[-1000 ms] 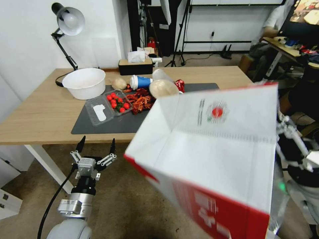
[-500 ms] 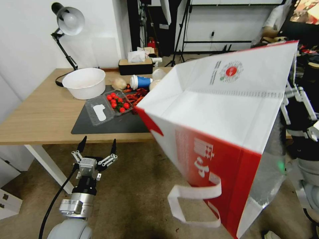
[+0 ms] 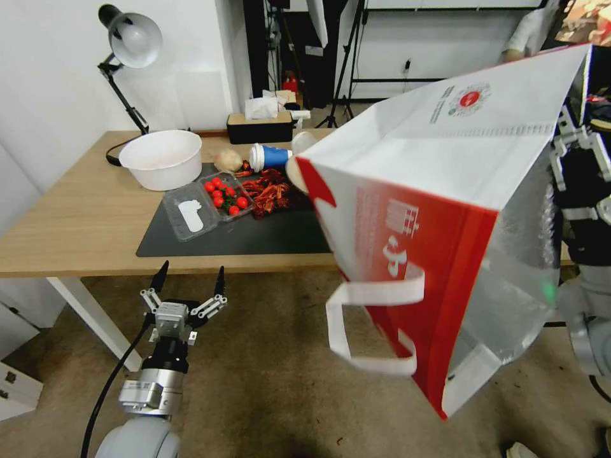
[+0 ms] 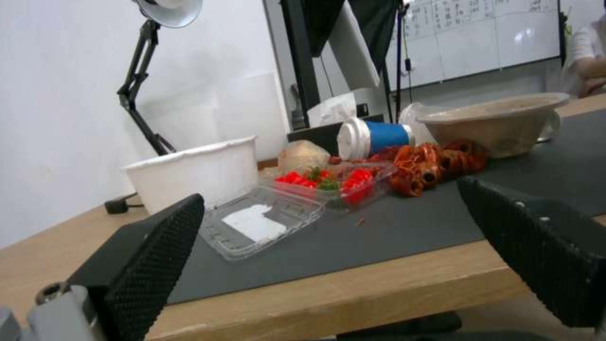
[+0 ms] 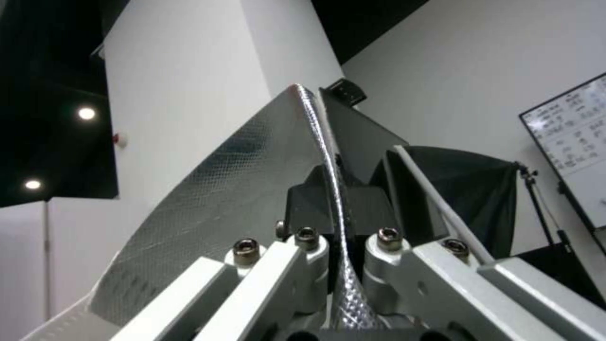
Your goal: Pick up the food delivery bag from the floor and place it on the table.
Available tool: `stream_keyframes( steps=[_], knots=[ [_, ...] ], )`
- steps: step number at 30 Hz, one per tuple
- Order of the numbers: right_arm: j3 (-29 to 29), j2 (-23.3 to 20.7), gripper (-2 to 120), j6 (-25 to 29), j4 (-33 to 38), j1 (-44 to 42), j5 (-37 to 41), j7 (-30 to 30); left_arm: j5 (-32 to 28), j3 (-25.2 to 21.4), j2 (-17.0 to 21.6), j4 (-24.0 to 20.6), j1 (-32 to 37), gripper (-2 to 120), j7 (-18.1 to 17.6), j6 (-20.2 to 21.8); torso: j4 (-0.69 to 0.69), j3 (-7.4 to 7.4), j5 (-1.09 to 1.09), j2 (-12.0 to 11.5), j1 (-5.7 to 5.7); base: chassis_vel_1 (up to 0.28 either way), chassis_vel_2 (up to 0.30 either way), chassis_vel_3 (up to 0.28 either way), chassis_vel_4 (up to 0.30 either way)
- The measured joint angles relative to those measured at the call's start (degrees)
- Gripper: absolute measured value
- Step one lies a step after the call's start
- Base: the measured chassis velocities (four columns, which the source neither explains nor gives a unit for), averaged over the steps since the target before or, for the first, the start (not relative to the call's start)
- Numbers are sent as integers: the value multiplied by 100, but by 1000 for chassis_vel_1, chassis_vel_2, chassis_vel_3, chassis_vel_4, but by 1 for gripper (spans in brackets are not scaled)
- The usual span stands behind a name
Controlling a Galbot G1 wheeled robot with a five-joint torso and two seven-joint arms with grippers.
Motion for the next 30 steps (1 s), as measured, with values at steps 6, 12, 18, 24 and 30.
stream_keyframes(
  steps=[6, 12, 18, 24, 30],
  knots=[
    [-72, -112, 0, 54, -161, 293, 58, 367, 36, 3, -17, 3, 6, 100, -1, 0, 0, -1, 0, -1, -1, 0, 0, 0, 0],
    [-226, -212, 0, 164, -419, 675, 63, 992, 101, 22, -46, 4, 30, 100, -2, 0, 0, -1, 0, -2, -1, 0, 0, 0, 0],
    [-392, -380, 0, 243, -940, 1202, 172, 2119, 199, 32, -83, -29, 70, 100, -10, 2, 0, -1, 0, -2, -1, 0, 0, 0, 0],
    [-441, -493, 0, 165, -1356, 1364, 288, 2352, 224, 37, -89, -54, 97, 100, -15, -12, 0, -2, 0, -3, -1, 0, 0, 0, 0],
    [-512, -555, 0, 162, -1680, 1441, 251, 2346, 236, 44, -91, -59, 116, 100, -19, -64, 0, -2, 0, -3, -1, 0, 0, 0, 0]
  ],
)
